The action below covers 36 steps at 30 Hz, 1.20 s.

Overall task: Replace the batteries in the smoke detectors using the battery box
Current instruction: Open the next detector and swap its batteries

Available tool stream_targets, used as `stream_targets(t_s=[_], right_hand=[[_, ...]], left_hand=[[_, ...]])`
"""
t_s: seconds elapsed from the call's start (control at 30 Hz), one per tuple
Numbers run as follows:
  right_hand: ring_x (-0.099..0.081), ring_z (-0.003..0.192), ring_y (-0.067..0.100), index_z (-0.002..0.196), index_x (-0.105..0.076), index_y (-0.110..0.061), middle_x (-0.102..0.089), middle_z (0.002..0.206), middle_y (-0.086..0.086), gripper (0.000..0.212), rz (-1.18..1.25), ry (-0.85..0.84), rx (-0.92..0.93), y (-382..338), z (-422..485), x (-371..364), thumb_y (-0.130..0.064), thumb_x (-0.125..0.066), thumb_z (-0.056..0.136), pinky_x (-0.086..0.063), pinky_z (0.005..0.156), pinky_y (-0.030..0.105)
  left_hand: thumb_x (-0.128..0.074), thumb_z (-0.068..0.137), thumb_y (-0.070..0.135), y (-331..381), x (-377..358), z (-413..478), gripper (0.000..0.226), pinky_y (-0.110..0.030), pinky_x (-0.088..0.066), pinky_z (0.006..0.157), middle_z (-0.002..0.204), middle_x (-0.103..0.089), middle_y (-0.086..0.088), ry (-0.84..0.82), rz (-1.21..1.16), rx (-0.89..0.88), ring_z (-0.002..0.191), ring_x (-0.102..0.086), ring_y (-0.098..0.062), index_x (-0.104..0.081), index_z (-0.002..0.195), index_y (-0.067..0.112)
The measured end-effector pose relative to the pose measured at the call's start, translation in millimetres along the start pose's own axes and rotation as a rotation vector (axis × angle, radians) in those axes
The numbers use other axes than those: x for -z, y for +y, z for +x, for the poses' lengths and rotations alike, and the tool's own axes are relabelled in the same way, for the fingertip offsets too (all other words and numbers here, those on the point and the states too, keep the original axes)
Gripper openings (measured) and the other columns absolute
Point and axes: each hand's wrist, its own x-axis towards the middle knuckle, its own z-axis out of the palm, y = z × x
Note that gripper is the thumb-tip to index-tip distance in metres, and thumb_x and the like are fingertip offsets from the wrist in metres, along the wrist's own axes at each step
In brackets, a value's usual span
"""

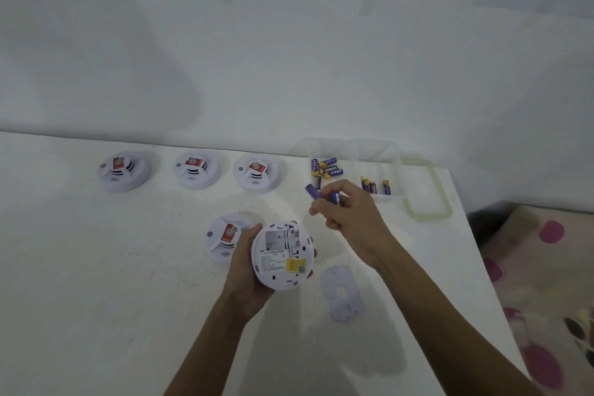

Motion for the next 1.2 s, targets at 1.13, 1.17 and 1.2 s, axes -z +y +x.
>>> stream_targets(t_s=[1.13,1.17,1.2], right_hand=[[-0.038,0.067,0.003,0.109,-0.065,-0.023,-0.056,0.104,0.006,0.025,-1.287,-0.236,0.824,20,-30,-28,-0.033,-0.053,0.089,-0.031,0.062,0.004],[-0.037,0.067,0.003,0.109,-0.064,-0.024,-0.055,0.103,0.005,0.029,-1.294,-0.254,0.787,19,-29,-28,-0.036,-0.047,0.090,-0.027,0.060,0.002],[-0.036,0.067,0.003,0.109,-0.063,-0.024,-0.054,0.102,0.005,0.031,-1.298,-0.264,0.766,18,-28,-28,-0.038,-0.044,0.090,-0.022,0.059,0.001]], left_hand=[[-0.023,0.096,0.045,9,-25,-19,0.060,-0.043,-0.056,0.080,0.090,-0.074,-0.010,0.096,0.083,-0.048,0.081,-0.071,-0.025,-0.078,0.083,0.026],[-0.020,0.097,0.042,8,-26,-20,0.063,-0.040,-0.057,0.076,0.086,-0.074,-0.008,0.081,0.107,-0.059,0.077,-0.071,-0.023,-0.079,0.079,0.028],[-0.021,0.096,0.043,9,-30,-21,0.062,-0.037,-0.058,0.072,0.082,-0.075,-0.006,0.064,0.136,-0.073,0.074,-0.072,-0.021,-0.079,0.076,0.030]])
